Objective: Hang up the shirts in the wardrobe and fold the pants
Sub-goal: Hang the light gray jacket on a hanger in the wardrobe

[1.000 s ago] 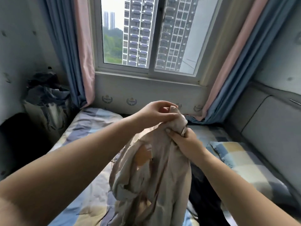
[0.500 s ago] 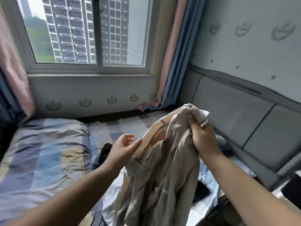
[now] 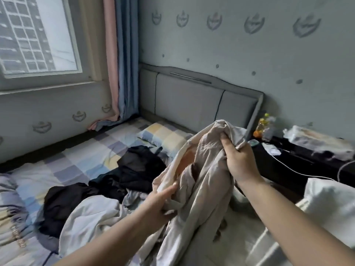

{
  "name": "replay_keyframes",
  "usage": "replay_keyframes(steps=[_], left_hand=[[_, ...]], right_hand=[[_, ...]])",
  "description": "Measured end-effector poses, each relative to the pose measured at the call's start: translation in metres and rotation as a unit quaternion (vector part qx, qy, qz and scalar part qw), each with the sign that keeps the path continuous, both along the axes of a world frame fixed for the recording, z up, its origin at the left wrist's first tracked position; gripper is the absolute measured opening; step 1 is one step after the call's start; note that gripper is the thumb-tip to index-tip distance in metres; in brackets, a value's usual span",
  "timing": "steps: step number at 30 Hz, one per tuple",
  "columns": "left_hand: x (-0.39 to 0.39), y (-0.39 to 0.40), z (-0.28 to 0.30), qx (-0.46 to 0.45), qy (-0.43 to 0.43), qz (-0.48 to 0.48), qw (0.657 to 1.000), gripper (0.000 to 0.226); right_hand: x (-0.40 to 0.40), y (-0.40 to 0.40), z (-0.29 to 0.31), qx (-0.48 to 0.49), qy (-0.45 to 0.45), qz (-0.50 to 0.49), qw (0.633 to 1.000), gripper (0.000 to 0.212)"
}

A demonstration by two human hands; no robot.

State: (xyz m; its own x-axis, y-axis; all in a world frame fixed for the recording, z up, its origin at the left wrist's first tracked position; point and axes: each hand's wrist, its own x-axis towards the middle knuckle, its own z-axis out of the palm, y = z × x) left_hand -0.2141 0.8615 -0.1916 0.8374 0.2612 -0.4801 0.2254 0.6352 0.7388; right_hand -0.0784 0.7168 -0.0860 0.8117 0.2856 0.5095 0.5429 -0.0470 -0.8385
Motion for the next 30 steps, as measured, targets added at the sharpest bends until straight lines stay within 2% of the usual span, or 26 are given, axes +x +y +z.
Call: replay_keyframes(steps=[5, 8, 10, 12, 16, 18, 20, 22, 24, 28, 30], left_hand=[[0.075, -0.078, 0.004, 0.037, -0.027, 0.020, 0.999, 0.033], [0.118, -0.135, 0.016, 0.004, -0.037, -0.006, 0.999, 0.017], [0.145, -0.172, 0.025, -0.052, -0.061, -0.028, 0.996, 0.021], [0.166, -0.205, 0.031, -0.104, -0.104, -0.050, 0.988, 0.027], [0.205, -0.282, 0.039, -0.174, -0.145, -0.184, 0.956, 0.043], [0.218, -0.328, 0.047, -0.212, -0.134, -0.237, 0.938, 0.050], [0.229, -0.372, 0.047, -0.199, -0.113, -0.267, 0.936, 0.035], [0.241, -0.410, 0.040, -0.178, -0.072, -0.294, 0.936, 0.031], [0.252, -0.443, 0.036, -0.202, -0.037, -0.342, 0.917, 0.037], [0.286, -0.502, 0.037, -0.190, -0.020, -0.368, 0.910, 0.028], [0.307, -0.529, 0.041, -0.177, -0.007, -0.383, 0.906, 0.022]], right_hand=[[0.029, -0.104, 0.009, 0.004, -0.013, -0.071, 0.997, 0.020], [0.054, -0.182, 0.010, 0.003, 0.015, -0.130, 0.991, 0.040], [0.071, -0.236, 0.010, 0.016, 0.044, -0.177, 0.983, 0.052], [0.080, -0.281, 0.013, 0.042, 0.066, -0.218, 0.973, 0.055], [0.089, -0.362, 0.023, 0.085, 0.057, -0.274, 0.956, 0.060], [0.093, -0.395, 0.026, 0.075, 0.057, -0.298, 0.950, 0.053], [0.097, -0.423, 0.023, 0.052, 0.060, -0.334, 0.939, 0.042], [0.096, -0.446, 0.019, 0.048, 0.055, -0.351, 0.933, 0.048], [0.094, -0.471, 0.016, 0.062, 0.042, -0.371, 0.925, 0.051], [0.090, -0.522, 0.012, 0.069, 0.047, -0.407, 0.910, 0.020], [0.087, -0.545, 0.012, 0.064, 0.055, -0.428, 0.900, 0.013]])
